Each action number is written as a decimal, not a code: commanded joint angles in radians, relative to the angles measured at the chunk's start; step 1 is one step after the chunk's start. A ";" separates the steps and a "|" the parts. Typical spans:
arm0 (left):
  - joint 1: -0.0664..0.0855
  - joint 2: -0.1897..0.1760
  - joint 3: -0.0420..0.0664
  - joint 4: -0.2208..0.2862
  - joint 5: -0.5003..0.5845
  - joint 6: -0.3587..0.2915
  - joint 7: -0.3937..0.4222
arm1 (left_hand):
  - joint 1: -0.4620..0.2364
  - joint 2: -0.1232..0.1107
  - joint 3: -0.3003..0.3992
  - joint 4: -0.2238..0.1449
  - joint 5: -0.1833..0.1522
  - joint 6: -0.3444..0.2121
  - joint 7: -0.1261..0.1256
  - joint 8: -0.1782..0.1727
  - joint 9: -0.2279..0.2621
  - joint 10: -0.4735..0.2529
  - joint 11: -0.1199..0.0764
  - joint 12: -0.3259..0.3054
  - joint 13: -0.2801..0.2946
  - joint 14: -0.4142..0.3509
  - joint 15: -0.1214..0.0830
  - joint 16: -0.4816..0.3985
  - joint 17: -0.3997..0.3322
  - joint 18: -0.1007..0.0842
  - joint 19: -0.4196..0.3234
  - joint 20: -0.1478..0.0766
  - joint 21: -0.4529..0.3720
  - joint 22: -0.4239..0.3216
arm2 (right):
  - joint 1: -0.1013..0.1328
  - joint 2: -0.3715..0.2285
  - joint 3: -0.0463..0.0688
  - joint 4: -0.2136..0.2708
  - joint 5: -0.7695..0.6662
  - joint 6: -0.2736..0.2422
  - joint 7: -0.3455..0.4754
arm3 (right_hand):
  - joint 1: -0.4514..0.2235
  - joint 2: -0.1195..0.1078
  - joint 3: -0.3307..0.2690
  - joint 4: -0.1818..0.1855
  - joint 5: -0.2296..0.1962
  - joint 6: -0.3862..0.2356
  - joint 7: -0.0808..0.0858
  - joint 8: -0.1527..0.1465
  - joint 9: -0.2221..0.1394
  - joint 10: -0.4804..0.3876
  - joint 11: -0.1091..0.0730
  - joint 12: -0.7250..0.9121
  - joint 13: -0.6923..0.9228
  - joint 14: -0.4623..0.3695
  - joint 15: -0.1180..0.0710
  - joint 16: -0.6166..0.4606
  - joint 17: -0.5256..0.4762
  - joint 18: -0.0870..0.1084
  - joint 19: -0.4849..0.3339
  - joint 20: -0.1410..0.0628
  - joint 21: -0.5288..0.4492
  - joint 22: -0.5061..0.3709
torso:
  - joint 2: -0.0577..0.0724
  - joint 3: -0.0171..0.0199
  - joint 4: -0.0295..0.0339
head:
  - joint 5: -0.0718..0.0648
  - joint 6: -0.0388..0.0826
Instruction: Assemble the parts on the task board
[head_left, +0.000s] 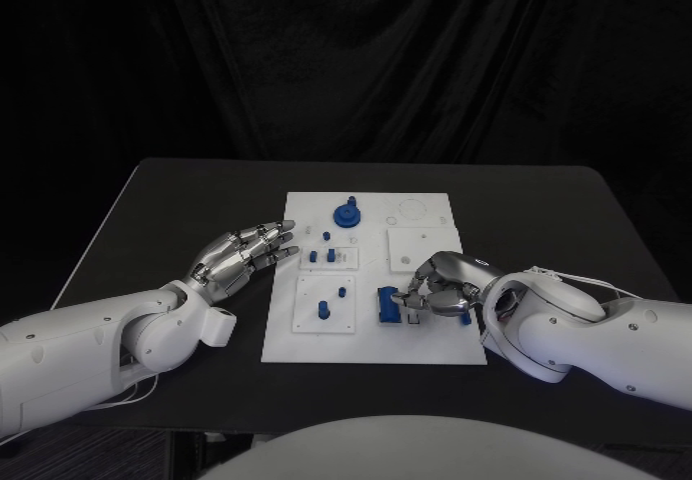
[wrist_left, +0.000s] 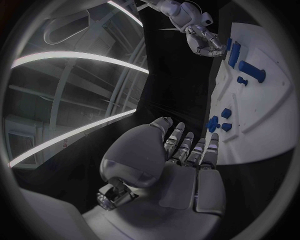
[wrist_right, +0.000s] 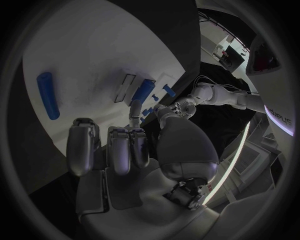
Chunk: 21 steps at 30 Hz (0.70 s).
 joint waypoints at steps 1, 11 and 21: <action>-0.002 0.000 0.001 0.001 0.001 0.013 0.010 | -0.009 -0.002 0.005 0.001 0.005 0.002 0.017 0.003 0.000 0.000 0.005 0.001 0.001 0.006 0.004 0.006 0.001 -0.017 0.005 0.002 0.002 0.000 | -0.001 -0.002 0.000 0.007 0.005 0.028 0.002 | 0.019 -0.003 -0.005 -0.009 -0.013 -0.009 0.001 0.015 0.017 0.108 0.001 0.005 0.263 0.103 0.002 -0.005 0.236 0.011 0.063 -0.001 -0.007 0.206 | 0.001 -0.0008 0.0008 | -0.002 0.000; -0.002 0.000 0.001 0.001 0.001 0.012 0.008 | -0.009 -0.002 0.006 0.001 0.005 0.003 0.017 0.003 0.000 0.000 0.005 0.002 0.001 0.006 0.004 0.007 0.002 -0.017 0.006 0.002 0.002 0.000 | -0.002 0.007 0.000 -0.004 -0.002 0.084 -0.024 | 0.069 -0.002 -0.049 -0.035 -0.129 -0.023 -0.013 0.114 0.125 0.108 -0.010 0.005 0.263 0.103 -0.007 -0.006 0.235 0.011 0.064 -0.009 -0.006 0.207 | 0.001 -0.0006 0.0005 | -0.002 0.000; -0.002 -0.001 0.001 0.000 0.001 0.012 0.008 | -0.009 -0.002 0.006 0.001 0.005 0.003 0.017 0.003 0.000 0.000 0.005 0.002 0.001 0.006 0.004 0.007 0.002 -0.017 0.006 0.002 0.002 0.000 | -0.002 0.023 -0.001 -0.018 -0.019 0.099 -0.037 | 0.101 -0.001 -0.063 -0.053 -0.165 -0.027 -0.018 0.135 0.148 0.108 -0.014 0.005 0.263 0.103 -0.011 -0.006 0.235 0.011 0.064 -0.012 -0.007 0.207 | 0.002 -0.0023 0.0010 | -0.002 0.000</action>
